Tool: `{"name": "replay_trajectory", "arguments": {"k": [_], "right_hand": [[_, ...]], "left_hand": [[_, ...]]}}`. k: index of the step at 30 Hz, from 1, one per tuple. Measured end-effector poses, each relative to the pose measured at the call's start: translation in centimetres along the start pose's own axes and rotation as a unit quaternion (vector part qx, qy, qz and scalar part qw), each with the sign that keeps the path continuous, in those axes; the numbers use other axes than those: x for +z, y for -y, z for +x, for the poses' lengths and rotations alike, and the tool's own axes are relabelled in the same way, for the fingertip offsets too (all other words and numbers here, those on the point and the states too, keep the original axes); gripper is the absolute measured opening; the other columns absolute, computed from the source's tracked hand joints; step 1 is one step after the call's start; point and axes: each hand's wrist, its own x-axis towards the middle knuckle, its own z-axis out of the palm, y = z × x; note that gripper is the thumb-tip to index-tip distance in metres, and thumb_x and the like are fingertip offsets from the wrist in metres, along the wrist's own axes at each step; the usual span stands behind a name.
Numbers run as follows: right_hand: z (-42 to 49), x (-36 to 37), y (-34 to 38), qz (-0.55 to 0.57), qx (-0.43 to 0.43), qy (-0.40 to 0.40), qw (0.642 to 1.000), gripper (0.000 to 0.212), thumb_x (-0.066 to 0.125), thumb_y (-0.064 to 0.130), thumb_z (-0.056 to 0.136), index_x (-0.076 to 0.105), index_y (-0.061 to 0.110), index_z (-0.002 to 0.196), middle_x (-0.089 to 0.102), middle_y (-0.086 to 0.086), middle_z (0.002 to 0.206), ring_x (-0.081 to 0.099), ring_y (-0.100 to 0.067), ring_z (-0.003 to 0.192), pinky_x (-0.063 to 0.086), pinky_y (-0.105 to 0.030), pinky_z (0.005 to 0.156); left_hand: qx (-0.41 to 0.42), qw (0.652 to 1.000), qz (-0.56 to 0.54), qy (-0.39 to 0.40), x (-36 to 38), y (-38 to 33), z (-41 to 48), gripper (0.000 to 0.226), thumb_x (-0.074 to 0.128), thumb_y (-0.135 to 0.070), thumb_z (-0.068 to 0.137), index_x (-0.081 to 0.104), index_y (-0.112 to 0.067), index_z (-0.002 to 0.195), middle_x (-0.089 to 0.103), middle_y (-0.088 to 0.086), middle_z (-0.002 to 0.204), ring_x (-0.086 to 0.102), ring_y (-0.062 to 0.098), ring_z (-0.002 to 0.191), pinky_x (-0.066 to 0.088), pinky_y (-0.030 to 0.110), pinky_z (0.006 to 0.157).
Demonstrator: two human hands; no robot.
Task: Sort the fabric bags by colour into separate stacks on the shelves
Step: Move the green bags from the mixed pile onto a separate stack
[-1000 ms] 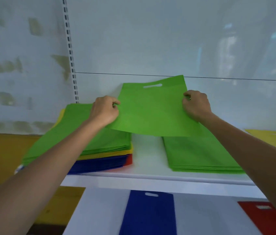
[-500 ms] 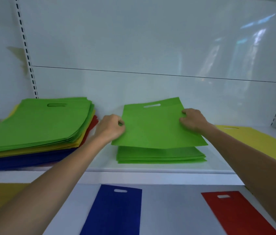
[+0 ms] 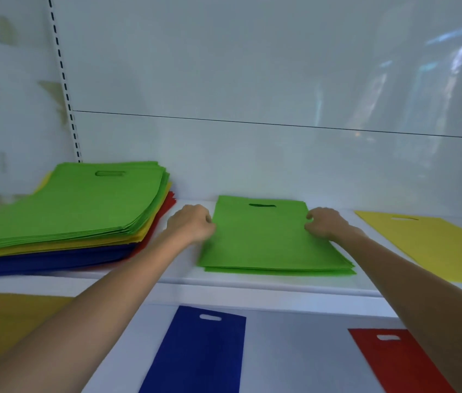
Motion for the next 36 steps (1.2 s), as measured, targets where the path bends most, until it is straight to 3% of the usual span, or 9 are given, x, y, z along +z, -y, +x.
{"name": "replay_trajectory", "arguments": {"k": [9, 14, 17, 22, 25, 27, 30, 32, 36], "right_hand": [[-1.1, -4.8, 12.3, 0.085, -0.110, -0.105, 0.985, 0.040, 0.049, 0.018, 0.090, 0.050, 0.008, 0.128, 0.050, -0.013, 0.133, 0.047, -0.029, 0.121, 0.040, -0.034, 0.096], [-1.3, -4.6, 21.8, 0.125, -0.146, -0.100, 0.976, 0.041, 0.049, 0.020, 0.090, 0.049, 0.011, 0.129, 0.051, -0.011, 0.132, 0.049, -0.028, 0.119, 0.040, -0.033, 0.093], [-1.5, -3.2, 26.9, 0.134, -0.163, -0.086, 0.974, 0.040, 0.051, 0.021, 0.088, 0.050, 0.012, 0.127, 0.052, -0.011, 0.129, 0.051, -0.028, 0.116, 0.042, -0.033, 0.091], [-1.6, -0.2, 32.6, 0.122, -0.179, -0.045, 0.975, 0.023, 0.058, 0.016, 0.084, 0.059, 0.000, 0.101, 0.059, -0.017, 0.107, 0.057, -0.031, 0.094, 0.048, -0.031, 0.075], [-1.8, 0.9, 34.2, 0.100, -0.147, 0.026, 0.984, 0.025, 0.053, 0.028, 0.091, 0.049, 0.005, 0.084, 0.056, -0.014, 0.089, 0.055, -0.026, 0.078, 0.045, -0.029, 0.064], [-2.1, 1.4, 34.7, 0.098, -0.124, 0.043, 0.986, 0.032, 0.056, 0.032, 0.091, 0.045, 0.005, 0.079, 0.052, -0.010, 0.077, 0.054, -0.023, 0.073, 0.045, -0.028, 0.060], [-2.2, 2.0, 34.9, 0.118, -0.090, 0.024, 0.989, 0.040, 0.067, 0.030, 0.084, 0.036, 0.011, 0.068, 0.047, -0.007, 0.073, 0.052, -0.024, 0.075, 0.036, -0.024, 0.049], [-2.0, 2.4, 34.8, 0.159, -0.066, 0.010, 0.985, 0.042, 0.070, 0.027, 0.082, 0.034, 0.012, 0.067, 0.043, -0.007, 0.071, 0.050, -0.027, 0.079, 0.035, -0.026, 0.050], [-1.7, 3.0, 34.4, 0.227, -0.020, -0.015, 0.974, 0.039, 0.073, 0.019, 0.080, 0.037, 0.008, 0.067, 0.047, -0.011, 0.074, 0.049, -0.024, 0.070, 0.037, -0.026, 0.053]], "left_hand": [[-0.019, 0.997, 0.008, -0.079, -9.0, 7.5, 0.4, 0.014, 0.054, -0.026, 0.085, 0.067, -0.023, 0.081, 0.067, 0.004, 0.094, 0.059, 0.021, 0.085, 0.048, 0.031, 0.077], [-0.108, 0.989, 0.022, -0.095, -12.3, 17.1, -1.7, 0.027, 0.056, -0.030, 0.087, 0.066, -0.020, 0.110, 0.062, 0.005, 0.121, 0.056, 0.027, 0.110, 0.046, 0.035, 0.092], [-0.157, 0.984, 0.029, -0.084, -13.5, 22.5, -2.8, 0.024, 0.057, -0.030, 0.085, 0.067, -0.018, 0.104, 0.064, 0.008, 0.114, 0.057, 0.029, 0.108, 0.046, 0.033, 0.088], [-0.192, 0.981, 0.006, -0.038, -14.5, 28.3, -4.1, 0.027, 0.060, -0.035, 0.085, 0.066, -0.009, 0.078, 0.062, 0.019, 0.085, 0.061, 0.031, 0.094, 0.045, 0.034, 0.070], [-0.187, 0.981, -0.039, -0.035, -14.5, 30.0, -3.7, 0.036, 0.063, -0.039, 0.084, 0.063, -0.006, 0.069, 0.061, 0.025, 0.081, 0.062, 0.033, 0.086, 0.045, 0.036, 0.067], [-0.172, 0.982, -0.077, -0.033, -14.5, 30.6, -3.4, 0.030, 0.066, -0.037, 0.083, 0.068, -0.008, 0.078, 0.065, 0.014, 0.079, 0.059, 0.025, 0.078, 0.039, 0.030, 0.062], [-0.154, 0.980, -0.110, -0.056, -14.4, 31.2, -2.8, 0.023, 0.071, -0.031, 0.080, 0.068, -0.012, 0.092, 0.066, 0.011, 0.092, 0.060, 0.021, 0.088, 0.043, 0.027, 0.075], [-0.153, 0.976, -0.129, -0.087, -14.2, 31.2, -2.4, 0.039, 0.074, -0.025, 0.077, 0.063, -0.006, 0.109, 0.064, 0.012, 0.112, 0.058, 0.023, 0.107, 0.043, 0.028, 0.089], [-0.125, 0.978, -0.141, -0.090, -14.1, 30.8, -1.6, 0.049, 0.076, -0.015, 0.075, 0.056, -0.012, 0.119, 0.057, 0.012, 0.125, 0.054, 0.024, 0.113, 0.042, 0.026, 0.089]]}}
